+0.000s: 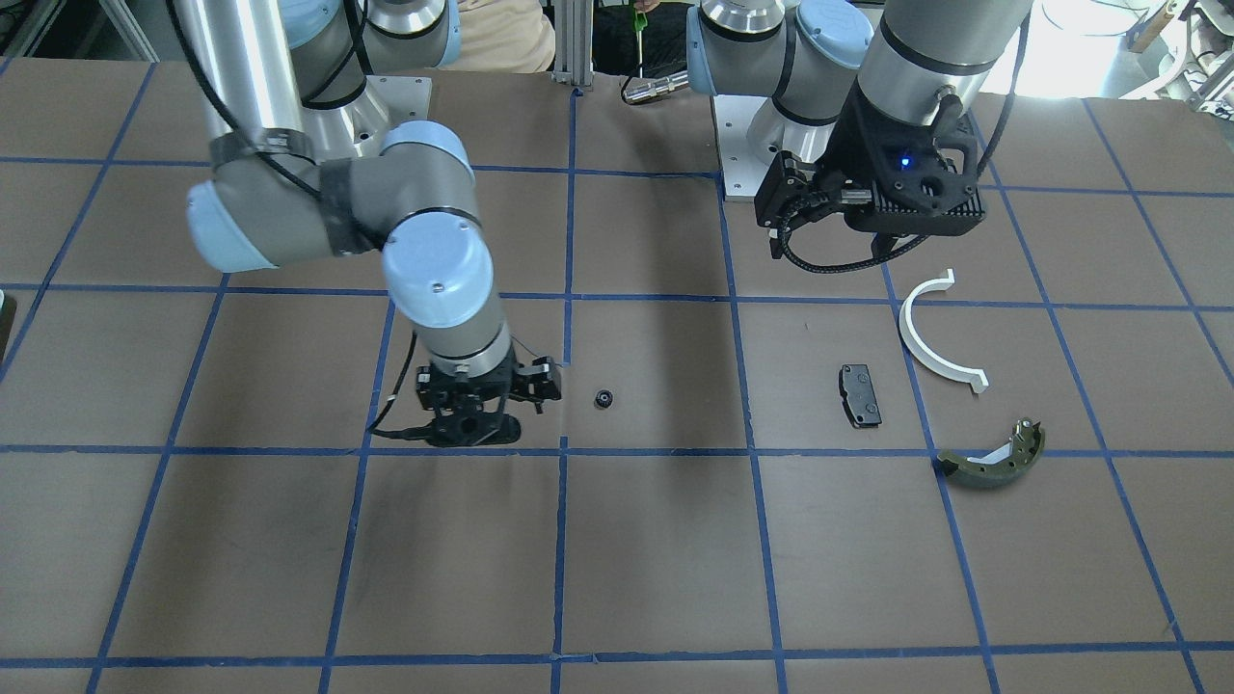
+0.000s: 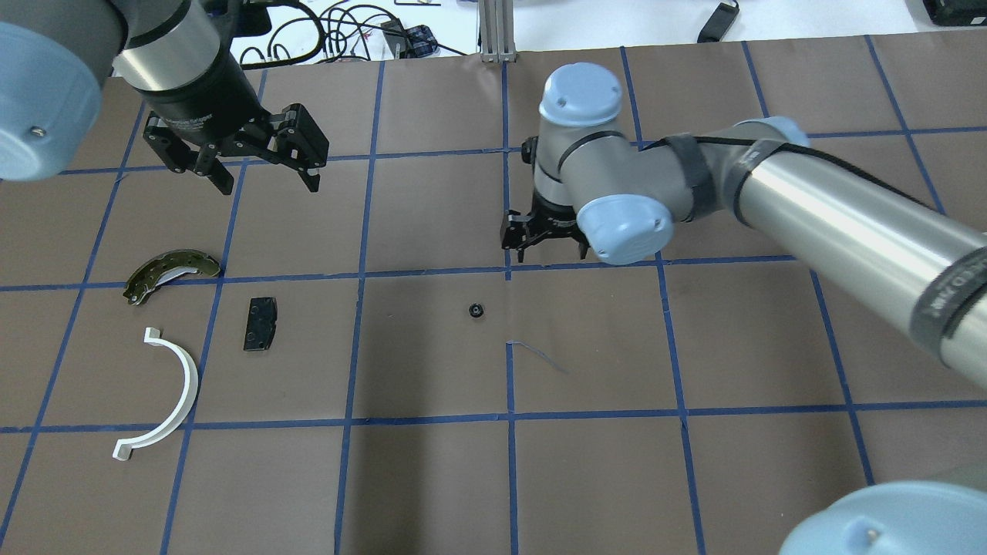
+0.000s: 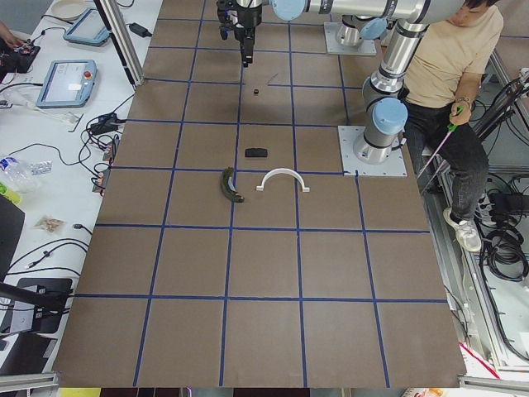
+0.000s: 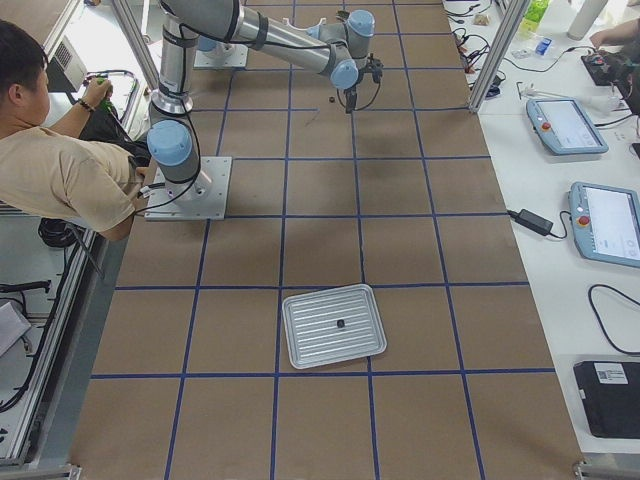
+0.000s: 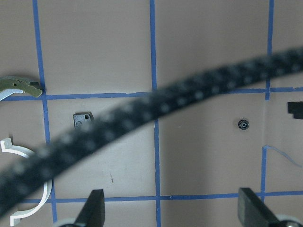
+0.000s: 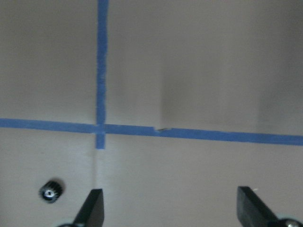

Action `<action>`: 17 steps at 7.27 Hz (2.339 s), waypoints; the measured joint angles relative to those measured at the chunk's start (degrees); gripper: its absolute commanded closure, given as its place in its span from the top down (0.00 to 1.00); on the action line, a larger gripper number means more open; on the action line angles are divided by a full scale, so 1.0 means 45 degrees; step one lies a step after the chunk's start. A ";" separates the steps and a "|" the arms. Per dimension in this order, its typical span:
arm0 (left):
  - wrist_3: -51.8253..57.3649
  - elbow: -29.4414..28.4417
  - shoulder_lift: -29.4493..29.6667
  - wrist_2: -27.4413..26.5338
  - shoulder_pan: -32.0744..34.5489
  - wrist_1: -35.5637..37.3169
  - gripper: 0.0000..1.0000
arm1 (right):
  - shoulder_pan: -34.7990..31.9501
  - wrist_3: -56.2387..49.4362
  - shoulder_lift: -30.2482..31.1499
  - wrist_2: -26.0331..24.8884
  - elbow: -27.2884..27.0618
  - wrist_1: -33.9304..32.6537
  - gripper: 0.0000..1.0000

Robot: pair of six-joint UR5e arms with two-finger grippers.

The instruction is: Place bearing gear from tray to pile

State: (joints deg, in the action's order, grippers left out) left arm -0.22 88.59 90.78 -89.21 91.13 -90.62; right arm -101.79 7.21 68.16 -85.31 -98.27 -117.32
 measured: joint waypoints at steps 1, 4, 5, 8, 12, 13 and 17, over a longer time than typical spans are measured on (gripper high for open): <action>-0.0092 0.0223 0.0113 0.0290 0.0096 0.0079 1.00 | 0.1153 -0.1792 0.0508 -0.0073 -0.0020 0.0762 1.00; -0.0932 0.1781 0.0877 0.0913 0.1465 0.2407 1.00 | 0.4736 -0.6467 0.1311 -0.0643 -0.0023 0.1612 1.00; -0.1740 0.2361 0.1412 0.0918 0.2129 0.3871 1.00 | 0.6044 -0.7638 0.1311 -0.0747 -0.0025 0.1529 1.00; -0.2617 0.3152 0.3353 0.0586 0.3491 0.6239 1.00 | 0.9498 -1.0095 0.1057 -0.1833 0.0058 0.0851 1.00; -0.3116 0.3241 0.5055 0.0416 0.4158 0.7547 0.97 | 1.2964 -1.1535 -0.0923 -0.2305 0.0604 -0.2061 1.00; -0.3230 0.3287 0.5322 0.0417 0.4199 0.7681 0.96 | 1.3563 -1.1808 -0.1530 -0.2235 0.0827 -0.2561 0.91; -0.3298 0.4352 0.5634 0.0419 0.4221 0.9698 0.63 | 1.4391 -1.3074 -0.2300 -0.2042 0.1203 -0.2549 0.66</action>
State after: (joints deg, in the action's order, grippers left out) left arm -15.06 108.17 116.13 -87.32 110.12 -46.98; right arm -37.03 -51.63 57.81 -94.50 -92.86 -128.79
